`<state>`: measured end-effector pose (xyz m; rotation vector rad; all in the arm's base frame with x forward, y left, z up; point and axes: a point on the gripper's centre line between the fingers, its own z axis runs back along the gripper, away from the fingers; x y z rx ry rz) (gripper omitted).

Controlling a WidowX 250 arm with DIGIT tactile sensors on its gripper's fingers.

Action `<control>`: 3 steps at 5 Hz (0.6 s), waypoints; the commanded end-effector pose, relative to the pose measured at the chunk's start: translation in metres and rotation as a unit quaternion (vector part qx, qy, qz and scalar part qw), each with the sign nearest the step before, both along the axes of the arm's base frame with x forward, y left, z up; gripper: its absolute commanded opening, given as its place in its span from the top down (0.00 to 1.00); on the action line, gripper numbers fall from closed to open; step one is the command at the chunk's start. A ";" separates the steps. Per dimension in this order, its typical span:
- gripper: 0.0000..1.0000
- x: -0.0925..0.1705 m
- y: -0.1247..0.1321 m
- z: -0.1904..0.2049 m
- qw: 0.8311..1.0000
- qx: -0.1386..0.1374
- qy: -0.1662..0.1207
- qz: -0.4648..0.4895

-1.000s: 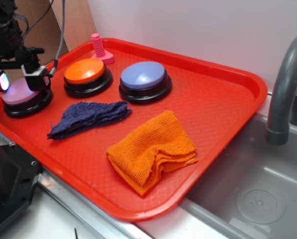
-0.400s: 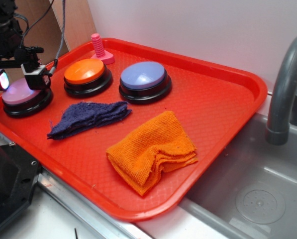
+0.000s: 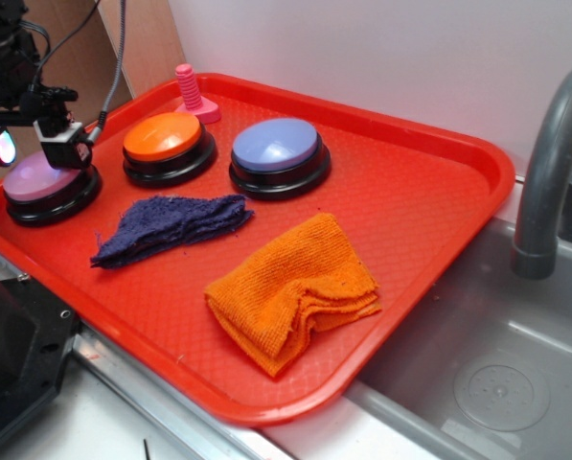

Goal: Push the pink button.

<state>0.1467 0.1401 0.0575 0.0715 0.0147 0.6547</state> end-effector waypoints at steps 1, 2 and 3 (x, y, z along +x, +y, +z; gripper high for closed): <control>0.00 -0.003 0.011 0.025 0.999 0.007 -0.037 -0.001; 0.00 -0.002 0.008 0.036 0.999 0.013 -0.045 0.000; 0.00 -0.001 0.004 0.048 0.998 0.013 -0.053 -0.010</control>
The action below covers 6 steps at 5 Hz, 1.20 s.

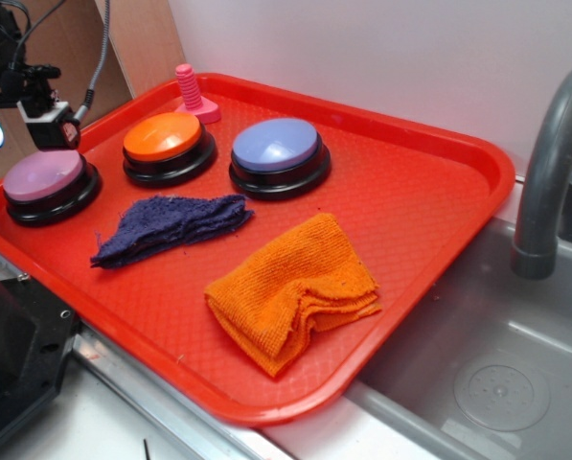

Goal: Push the pink button.

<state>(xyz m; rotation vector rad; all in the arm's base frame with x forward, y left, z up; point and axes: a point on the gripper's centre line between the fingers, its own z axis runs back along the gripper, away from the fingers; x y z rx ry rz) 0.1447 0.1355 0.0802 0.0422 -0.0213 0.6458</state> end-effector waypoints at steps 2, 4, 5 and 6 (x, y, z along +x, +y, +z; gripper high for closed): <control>0.00 0.004 0.004 0.036 0.999 0.039 -0.037 -0.005; 0.00 0.010 0.000 0.045 0.998 0.028 -0.047 -0.024; 0.00 0.011 0.000 0.050 0.998 0.025 -0.053 -0.028; 0.00 0.012 0.000 0.055 0.998 0.024 -0.048 -0.027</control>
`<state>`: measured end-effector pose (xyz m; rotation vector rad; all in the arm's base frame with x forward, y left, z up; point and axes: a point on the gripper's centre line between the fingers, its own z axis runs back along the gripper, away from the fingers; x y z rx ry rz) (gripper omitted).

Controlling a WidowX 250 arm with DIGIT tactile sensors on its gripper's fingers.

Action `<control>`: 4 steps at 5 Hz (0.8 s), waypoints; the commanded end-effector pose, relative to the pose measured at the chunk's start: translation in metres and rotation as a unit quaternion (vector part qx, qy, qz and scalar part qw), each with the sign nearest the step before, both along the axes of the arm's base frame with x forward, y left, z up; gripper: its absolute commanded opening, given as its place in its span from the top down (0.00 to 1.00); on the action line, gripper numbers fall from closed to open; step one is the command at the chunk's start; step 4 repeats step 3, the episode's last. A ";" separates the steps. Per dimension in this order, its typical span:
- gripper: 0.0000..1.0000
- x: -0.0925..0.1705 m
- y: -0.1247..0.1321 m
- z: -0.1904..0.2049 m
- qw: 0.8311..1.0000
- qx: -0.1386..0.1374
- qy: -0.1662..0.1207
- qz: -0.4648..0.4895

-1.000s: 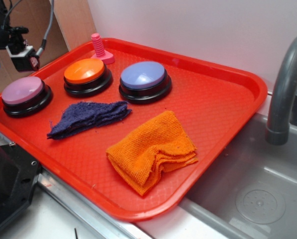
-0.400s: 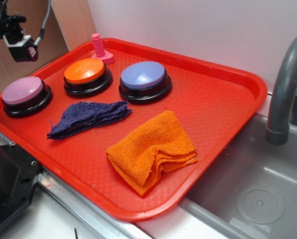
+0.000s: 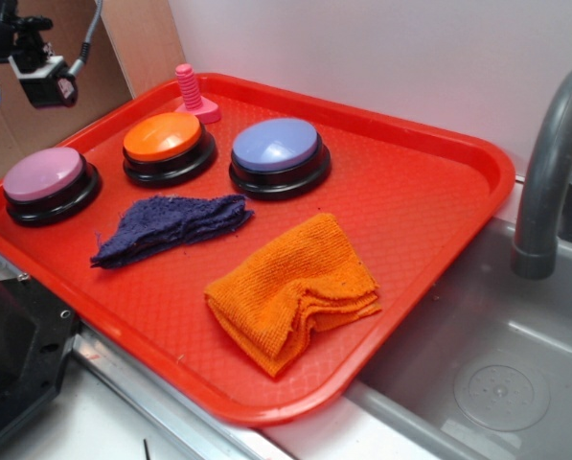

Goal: Push the pink button.

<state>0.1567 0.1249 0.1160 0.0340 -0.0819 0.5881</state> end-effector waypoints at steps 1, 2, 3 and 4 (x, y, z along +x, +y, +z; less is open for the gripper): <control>0.00 0.001 0.008 0.025 1.000 0.016 -0.024 0.000; 0.00 0.001 0.005 0.027 1.000 0.018 -0.017 -0.007; 0.00 0.003 0.002 0.028 0.999 0.024 -0.017 -0.018; 0.00 0.003 0.002 0.028 0.999 0.024 -0.017 -0.018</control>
